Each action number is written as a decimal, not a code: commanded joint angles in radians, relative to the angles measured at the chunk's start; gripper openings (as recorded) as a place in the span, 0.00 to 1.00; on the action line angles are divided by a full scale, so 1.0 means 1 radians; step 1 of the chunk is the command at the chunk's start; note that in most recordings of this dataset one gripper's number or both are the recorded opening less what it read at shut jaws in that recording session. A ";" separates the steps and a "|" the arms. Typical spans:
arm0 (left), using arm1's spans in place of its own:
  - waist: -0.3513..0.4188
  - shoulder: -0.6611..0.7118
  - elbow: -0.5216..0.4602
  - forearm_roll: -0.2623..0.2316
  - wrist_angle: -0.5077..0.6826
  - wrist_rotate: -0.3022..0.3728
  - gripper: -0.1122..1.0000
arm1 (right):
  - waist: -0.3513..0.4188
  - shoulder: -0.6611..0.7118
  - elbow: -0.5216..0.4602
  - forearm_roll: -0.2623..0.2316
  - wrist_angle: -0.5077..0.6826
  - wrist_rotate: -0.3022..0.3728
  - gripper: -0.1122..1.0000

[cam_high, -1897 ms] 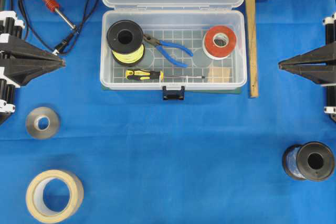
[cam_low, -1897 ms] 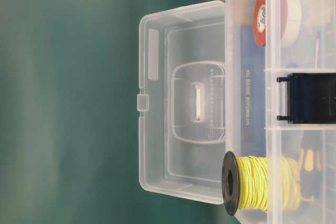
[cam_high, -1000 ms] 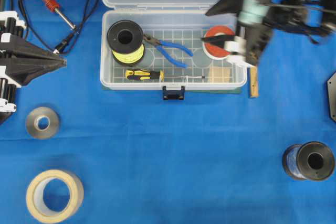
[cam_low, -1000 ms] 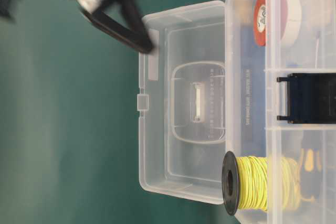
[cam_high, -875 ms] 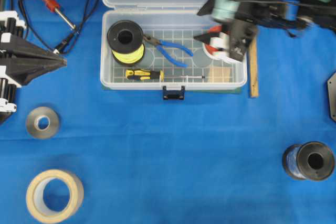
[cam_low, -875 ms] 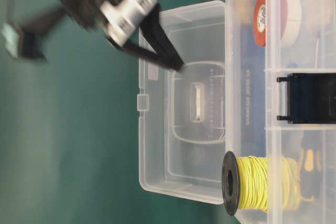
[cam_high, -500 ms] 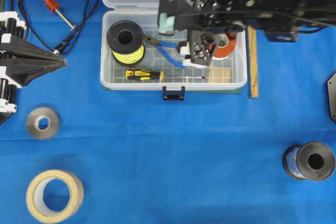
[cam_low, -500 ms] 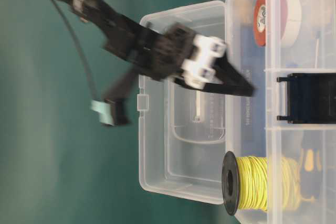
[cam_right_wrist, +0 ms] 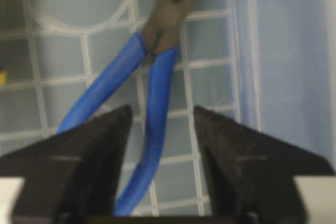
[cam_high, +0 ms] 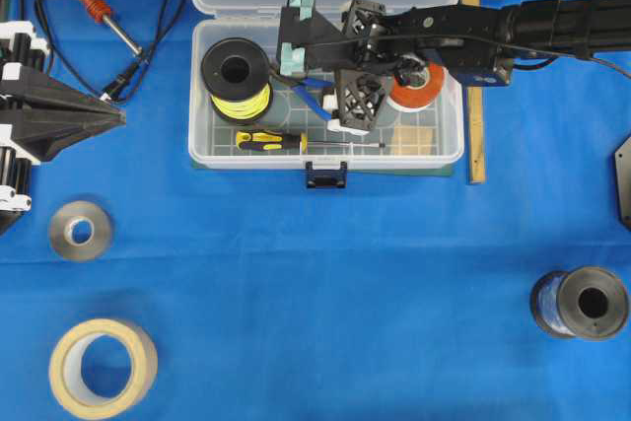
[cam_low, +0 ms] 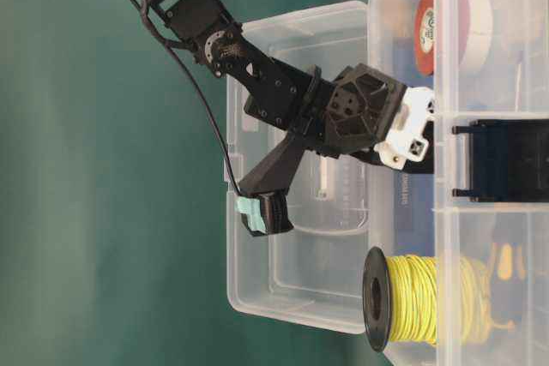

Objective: Pick the nipper from the toolbox among several items.
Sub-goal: 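Close the right gripper on the blue pliers handles, then lift the pliers out of the toolbox and carry them toward the front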

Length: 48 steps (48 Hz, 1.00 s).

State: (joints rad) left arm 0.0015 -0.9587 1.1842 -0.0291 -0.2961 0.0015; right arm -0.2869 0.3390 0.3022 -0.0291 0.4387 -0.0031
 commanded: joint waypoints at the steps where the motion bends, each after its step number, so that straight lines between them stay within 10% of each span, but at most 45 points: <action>1: 0.000 0.008 -0.011 -0.002 -0.003 -0.003 0.10 | -0.002 -0.006 -0.011 0.002 -0.003 0.000 0.44; 6: 0.000 0.008 -0.009 -0.002 -0.003 -0.003 0.10 | -0.002 -0.008 -0.012 0.003 -0.003 0.000 0.21; 48: 0.000 0.006 -0.008 -0.003 -0.003 -0.005 0.10 | 0.100 -0.574 0.152 -0.002 0.057 0.021 0.22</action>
State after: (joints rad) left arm 0.0015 -0.9572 1.1858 -0.0307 -0.2945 -0.0046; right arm -0.2316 -0.1687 0.4433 -0.0337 0.5262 0.0169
